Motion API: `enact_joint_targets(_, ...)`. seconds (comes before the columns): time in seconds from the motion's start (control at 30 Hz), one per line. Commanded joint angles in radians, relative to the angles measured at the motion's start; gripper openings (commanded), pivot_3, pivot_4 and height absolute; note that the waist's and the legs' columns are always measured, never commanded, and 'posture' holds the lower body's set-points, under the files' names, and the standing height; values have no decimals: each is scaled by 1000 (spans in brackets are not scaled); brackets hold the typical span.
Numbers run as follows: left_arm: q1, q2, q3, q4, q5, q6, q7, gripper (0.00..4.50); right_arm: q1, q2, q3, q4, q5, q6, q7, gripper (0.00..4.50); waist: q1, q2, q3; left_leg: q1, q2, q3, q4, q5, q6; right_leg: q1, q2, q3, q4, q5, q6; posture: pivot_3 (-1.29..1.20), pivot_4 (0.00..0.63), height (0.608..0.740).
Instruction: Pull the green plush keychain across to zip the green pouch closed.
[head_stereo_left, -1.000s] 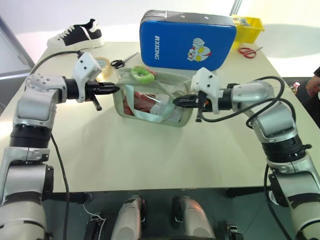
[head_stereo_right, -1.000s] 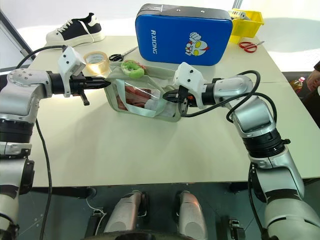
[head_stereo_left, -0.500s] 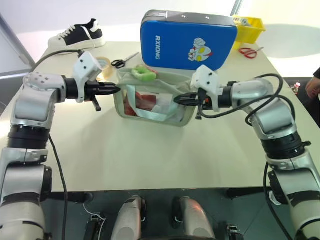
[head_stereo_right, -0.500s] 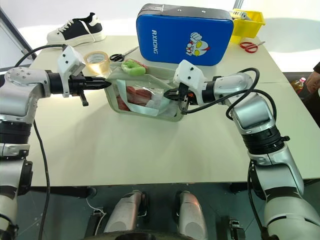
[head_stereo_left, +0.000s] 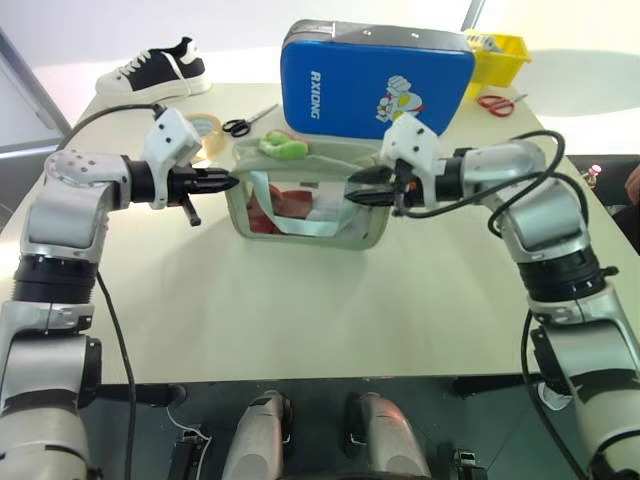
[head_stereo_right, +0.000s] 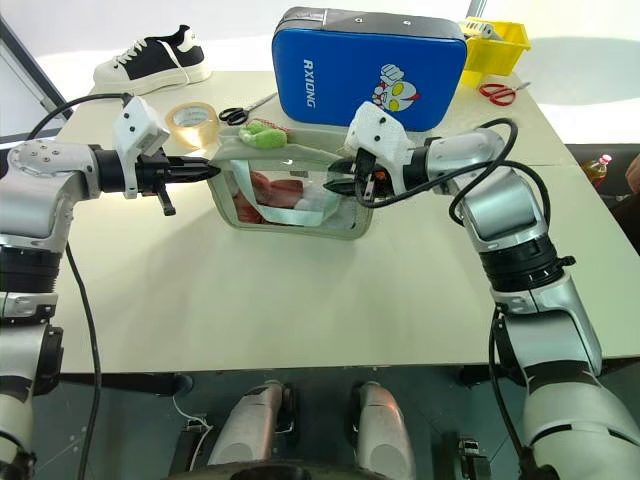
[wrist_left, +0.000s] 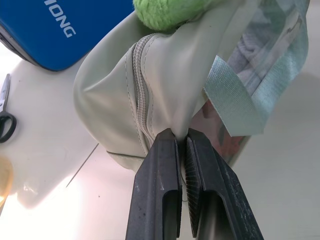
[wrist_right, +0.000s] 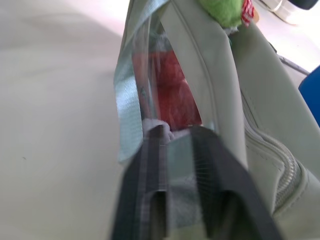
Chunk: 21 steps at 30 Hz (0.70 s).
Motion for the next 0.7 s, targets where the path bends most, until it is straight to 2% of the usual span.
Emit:
enact_joint_targets(0.03,-5,16,30,-38,-12,-6,1,0,-111,48,-67,27,56,31,-11,2909,-3,1,0,0,0,0,0,0,0,0,0,0,0,0,0,0,150,740)
enact_joint_targets(0.07,-5,16,30,-38,-13,-7,0,0,-144,77,-72,47,64,34,-24,3382,-5,1,0,0,0,0,0,0,0,0,0,0,0,0,0,0,150,740)
enact_joint_targets(0.23,-14,13,26,-24,-12,-19,-4,0,-230,192,-38,147,13,-43,-87,3382,-17,0,0,0,0,0,-1,0,0,0,0,0,1,0,1,0,150,740)
enact_joint_targets(0.33,-26,8,22,-13,-10,-24,-4,0,-261,255,41,265,-88,-213,-114,3382,-20,0,0,0,-1,1,-1,0,0,0,0,0,0,0,1,0,150,740)
enact_joint_targets(0.53,-24,9,21,-26,-12,-20,-4,0,-307,322,65,422,-146,-331,-114,3382,-21,1,0,0,0,1,-1,0,0,0,0,0,1,0,1,0,150,740)
enact_joint_targets(0.63,-17,13,25,-33,-14,-15,-2,0,-319,337,44,465,-140,-357,-107,2555,-21,1,0,0,-1,1,-1,0,0,0,0,0,1,0,1,0,150,740)
enact_joint_targets(0.7,-10,15,27,-39,-15,-11,-1,0,-327,339,26,468,-125,-347,-100,1590,-21,1,0,0,-1,1,-1,0,0,0,0,0,1,0,1,0,150,740)
